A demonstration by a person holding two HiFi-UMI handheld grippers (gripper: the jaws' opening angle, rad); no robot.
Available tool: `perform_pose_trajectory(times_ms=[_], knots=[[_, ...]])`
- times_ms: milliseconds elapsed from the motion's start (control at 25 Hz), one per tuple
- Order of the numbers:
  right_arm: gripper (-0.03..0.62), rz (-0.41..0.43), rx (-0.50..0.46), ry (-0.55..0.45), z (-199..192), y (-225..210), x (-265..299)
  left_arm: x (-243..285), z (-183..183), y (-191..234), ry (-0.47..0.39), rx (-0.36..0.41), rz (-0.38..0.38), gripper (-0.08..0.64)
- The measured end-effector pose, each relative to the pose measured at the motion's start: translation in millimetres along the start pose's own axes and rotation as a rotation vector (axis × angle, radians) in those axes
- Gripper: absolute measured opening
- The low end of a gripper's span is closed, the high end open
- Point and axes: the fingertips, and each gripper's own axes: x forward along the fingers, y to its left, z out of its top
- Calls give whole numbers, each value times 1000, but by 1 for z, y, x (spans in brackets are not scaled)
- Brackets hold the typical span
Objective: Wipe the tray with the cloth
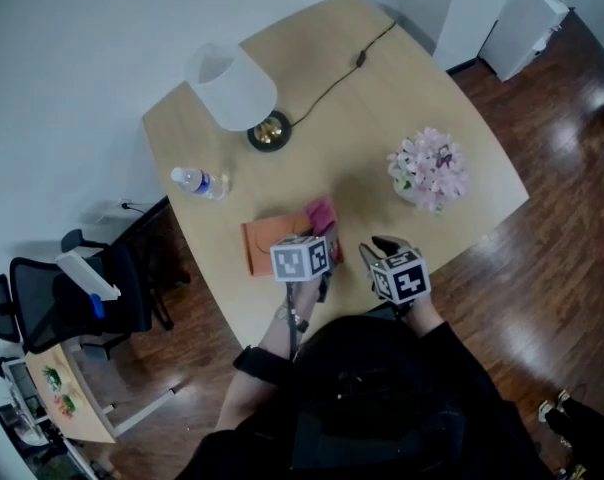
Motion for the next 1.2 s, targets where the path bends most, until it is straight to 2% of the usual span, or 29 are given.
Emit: perform_pose_trajectory(times_ms=[160, 280, 400, 480, 680, 840, 920, 1040, 1200], knots=[[133, 11, -15, 2, 1, 7, 2, -39, -7, 21, -21, 68, 41, 89], [133, 15, -48, 8, 3, 15, 1, -77, -18, 67, -18, 104, 143, 89], [133, 14, -57, 5, 2, 17, 1, -109, -35, 125, 20, 125, 262, 89], [133, 13, -55, 5, 1, 17, 0, -118, -49, 150, 60, 130, 292, 89], [133, -1, -63, 0, 4, 17, -4, -107, -62, 147, 69, 89, 247, 89], [133, -17, -52, 0, 2, 14, -4, -97, -63, 129, 30, -6, 206, 89], [133, -17, -45, 3, 1, 14, -5, -88, -64, 112, 26, -25, 174, 89], [133, -15, -42, -3, 3, 16, -7, -67, -64, 78, 34, -20, 112, 89], [133, -25, -34, 0, -1, 13, -10, -38, -65, 27, 66, 30, 18, 89]])
